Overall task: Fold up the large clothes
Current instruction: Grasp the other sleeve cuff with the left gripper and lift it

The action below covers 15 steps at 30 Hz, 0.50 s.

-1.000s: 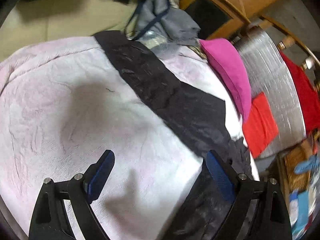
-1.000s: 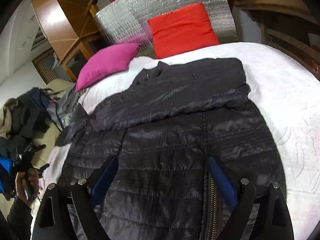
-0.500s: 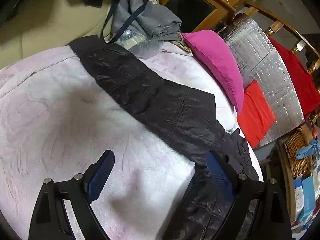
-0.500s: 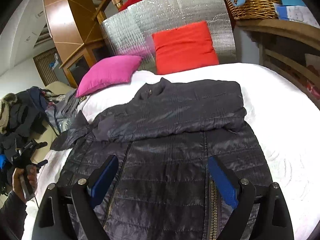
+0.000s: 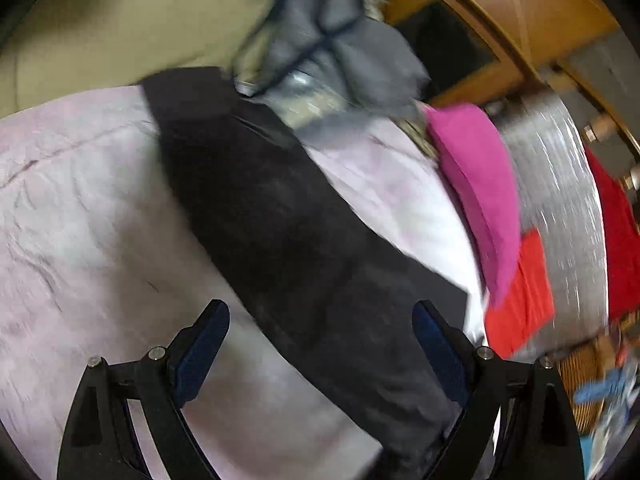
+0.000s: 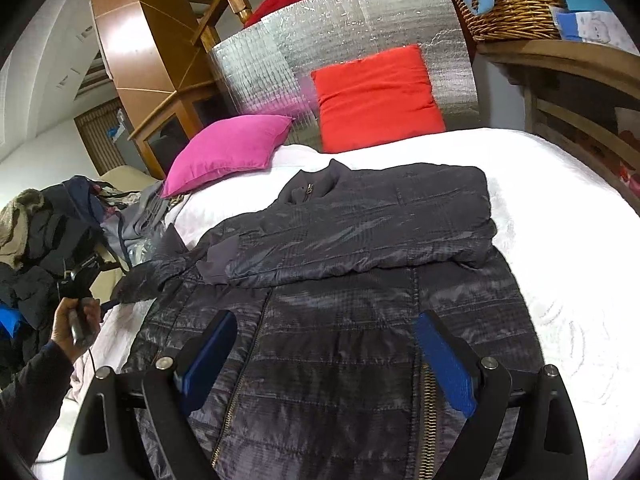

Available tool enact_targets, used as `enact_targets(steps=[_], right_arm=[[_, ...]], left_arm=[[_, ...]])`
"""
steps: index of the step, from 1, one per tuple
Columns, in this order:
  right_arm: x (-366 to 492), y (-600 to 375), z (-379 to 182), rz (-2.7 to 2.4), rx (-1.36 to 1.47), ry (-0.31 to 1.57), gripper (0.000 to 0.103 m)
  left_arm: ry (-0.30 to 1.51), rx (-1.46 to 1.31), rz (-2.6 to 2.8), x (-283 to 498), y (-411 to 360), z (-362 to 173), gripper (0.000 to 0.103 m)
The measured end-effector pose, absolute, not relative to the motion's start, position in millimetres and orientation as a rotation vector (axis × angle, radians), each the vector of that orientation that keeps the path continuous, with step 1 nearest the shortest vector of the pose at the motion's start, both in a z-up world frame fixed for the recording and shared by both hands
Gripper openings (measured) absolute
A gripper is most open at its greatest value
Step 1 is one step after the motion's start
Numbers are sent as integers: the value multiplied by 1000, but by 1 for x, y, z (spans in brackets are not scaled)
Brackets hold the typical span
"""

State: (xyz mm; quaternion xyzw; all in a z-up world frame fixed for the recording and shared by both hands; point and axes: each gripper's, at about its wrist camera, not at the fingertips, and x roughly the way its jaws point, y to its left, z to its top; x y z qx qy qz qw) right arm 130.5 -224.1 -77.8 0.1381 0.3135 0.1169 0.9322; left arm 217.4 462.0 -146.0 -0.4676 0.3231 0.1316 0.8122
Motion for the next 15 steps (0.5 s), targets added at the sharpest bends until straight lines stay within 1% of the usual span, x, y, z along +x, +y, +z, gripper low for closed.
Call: enact_targets(steps=[5, 9, 15], right_arm=[[131, -233, -72, 220, 289, 631, 93], [133, -231, -73, 207, 281, 633, 93], [138, -228, -81, 188, 271, 658, 93]], left_arm=[[655, -1091, 338, 218, 515, -159, 93], [659, -1169, 345, 224, 546, -178, 93], [656, -1154, 353, 236, 568, -187, 91]])
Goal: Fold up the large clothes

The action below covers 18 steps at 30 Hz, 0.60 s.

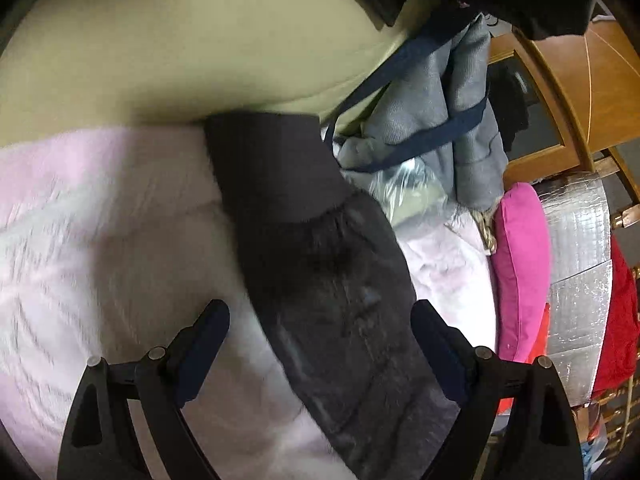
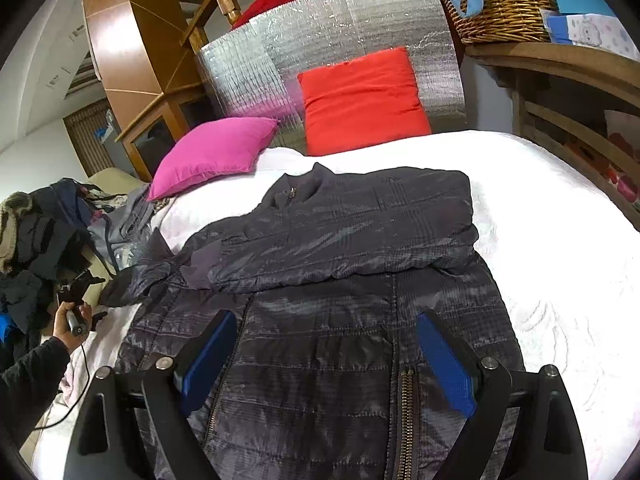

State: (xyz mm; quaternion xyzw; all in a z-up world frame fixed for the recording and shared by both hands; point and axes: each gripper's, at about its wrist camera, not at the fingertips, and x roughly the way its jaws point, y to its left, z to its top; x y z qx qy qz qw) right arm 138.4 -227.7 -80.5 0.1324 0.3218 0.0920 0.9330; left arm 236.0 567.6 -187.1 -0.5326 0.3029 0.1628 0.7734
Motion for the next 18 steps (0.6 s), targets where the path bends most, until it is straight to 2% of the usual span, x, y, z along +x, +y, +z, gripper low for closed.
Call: enact_targets(steps=[1, 2, 3, 5, 9, 13, 18], right_arm=[[139, -228, -82, 184, 272, 661, 93], [140, -228, -83, 180, 272, 663, 93], [140, -228, -84, 177, 273, 667, 93], [142, -227, -86, 172, 273, 673, 93], [140, -229, -84, 166, 266, 667, 93], [137, -237, -81, 154, 284, 654, 93], [126, -255, -75, 154, 323, 615, 93]], left_arm=[[656, -1148, 358, 238, 570, -188, 90], [663, -1132, 377, 241, 572, -188, 77], [687, -1119, 400, 244, 575, -191, 49], [752, -1126, 436, 250, 580, -202, 18], [746, -1063, 437, 249, 578, -195, 7], [708, -937, 446, 248, 559, -158, 5], [615, -786, 373, 240, 515, -82, 4]])
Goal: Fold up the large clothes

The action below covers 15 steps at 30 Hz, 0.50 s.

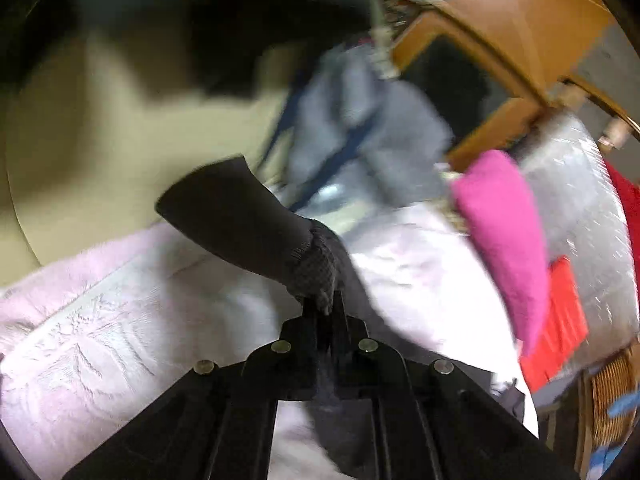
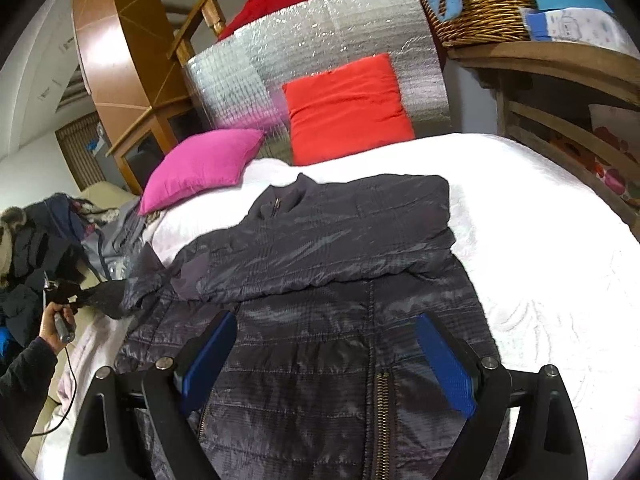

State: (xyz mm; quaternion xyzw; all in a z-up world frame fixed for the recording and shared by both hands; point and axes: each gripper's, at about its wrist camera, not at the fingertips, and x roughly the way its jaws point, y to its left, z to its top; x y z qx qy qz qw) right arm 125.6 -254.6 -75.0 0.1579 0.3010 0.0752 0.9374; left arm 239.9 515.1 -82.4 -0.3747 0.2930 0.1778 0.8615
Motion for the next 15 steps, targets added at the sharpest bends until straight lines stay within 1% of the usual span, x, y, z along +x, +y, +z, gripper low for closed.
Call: enact_targets(steps=[4, 8, 12, 15], right_arm=[[116, -270, -72, 155, 361, 589, 93], [108, -288, -72, 147, 407, 571, 93], [99, -306, -73, 135, 459, 550, 93], [92, -320, -70, 127, 481, 529, 93]], left_arm=[[540, -661, 297, 239, 465, -17, 4], [478, -541, 179, 242, 398, 45, 4], [451, -472, 39, 252, 320, 83, 4], [454, -436, -72, 260, 256, 97, 4]])
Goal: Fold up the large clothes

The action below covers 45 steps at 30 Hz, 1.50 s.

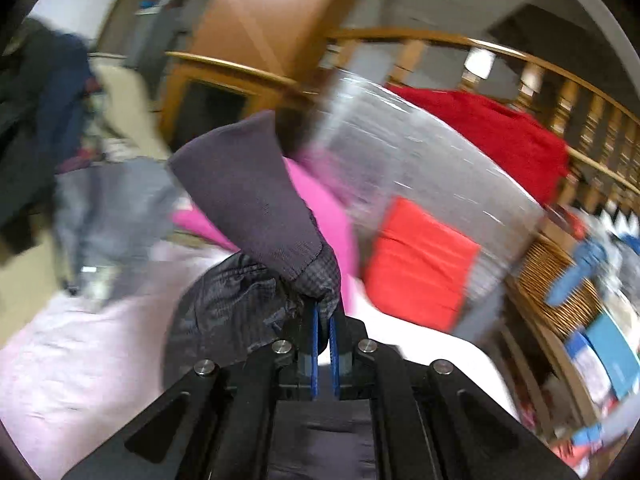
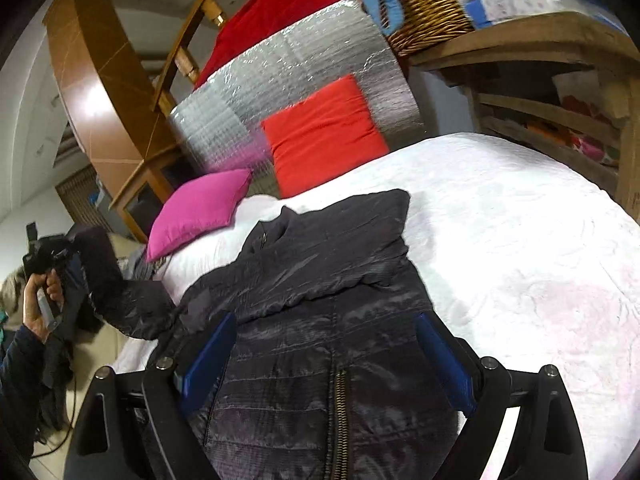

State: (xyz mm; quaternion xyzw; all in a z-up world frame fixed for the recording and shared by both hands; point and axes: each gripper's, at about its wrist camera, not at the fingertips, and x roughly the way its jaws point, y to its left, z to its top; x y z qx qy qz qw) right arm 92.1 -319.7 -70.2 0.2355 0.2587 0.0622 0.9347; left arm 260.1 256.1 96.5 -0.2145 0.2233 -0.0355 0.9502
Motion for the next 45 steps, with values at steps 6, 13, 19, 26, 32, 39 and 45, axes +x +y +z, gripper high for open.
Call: enact_targets(steps=[6, 13, 19, 26, 32, 39, 45], right_arm=[[81, -349, -74, 96, 533, 514, 93], [78, -371, -84, 93, 595, 534, 93], [90, -370, -84, 132, 608, 587, 94], [132, -360, -75, 227, 681, 617, 97], [213, -337, -91, 381, 923, 737, 97], [294, -313, -117, 228, 906, 879, 97], [324, -277, -128, 129, 598, 1053, 40]], left_arm=[[503, -355, -235, 262, 133, 86, 4], [658, -248, -334, 260, 10, 10, 4], [938, -133, -361, 274, -44, -83, 38], [882, -223, -392, 246, -9, -67, 77], [764, -328, -291, 220, 76, -62, 81], [778, -446, -133, 230, 156, -95, 81], [804, -496, -71, 239, 190, -116, 81]])
